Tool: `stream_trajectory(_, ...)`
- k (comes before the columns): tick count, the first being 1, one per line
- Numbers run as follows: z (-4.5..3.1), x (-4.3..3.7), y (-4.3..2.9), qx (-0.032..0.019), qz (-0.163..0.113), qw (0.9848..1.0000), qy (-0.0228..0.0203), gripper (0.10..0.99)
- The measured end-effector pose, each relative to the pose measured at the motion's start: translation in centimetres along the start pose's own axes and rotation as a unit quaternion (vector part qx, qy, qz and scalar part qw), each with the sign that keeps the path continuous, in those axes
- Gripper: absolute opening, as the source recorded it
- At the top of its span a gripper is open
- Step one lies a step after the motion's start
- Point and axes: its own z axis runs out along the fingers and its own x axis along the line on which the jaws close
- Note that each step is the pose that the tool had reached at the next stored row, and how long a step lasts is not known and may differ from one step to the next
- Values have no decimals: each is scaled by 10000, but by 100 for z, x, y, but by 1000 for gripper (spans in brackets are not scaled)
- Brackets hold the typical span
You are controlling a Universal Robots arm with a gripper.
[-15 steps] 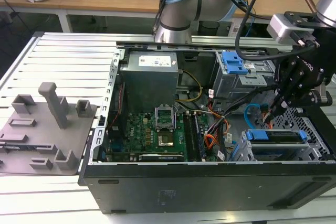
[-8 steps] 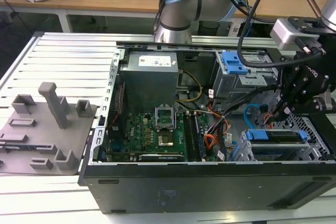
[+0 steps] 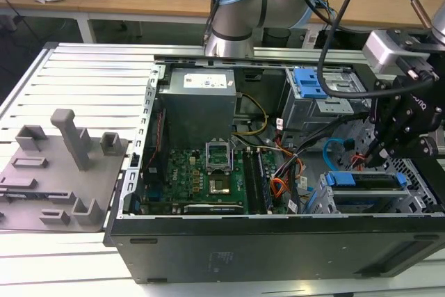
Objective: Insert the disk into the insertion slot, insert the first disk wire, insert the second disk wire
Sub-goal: 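Insert the first disk wire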
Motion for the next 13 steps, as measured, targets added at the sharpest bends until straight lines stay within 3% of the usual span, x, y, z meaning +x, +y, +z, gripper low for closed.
stream_trajectory(5,4,66,-1,0,0,10000,-1,161)
stream_trajectory(13,28,76,-3,0,0,10000,0,161)
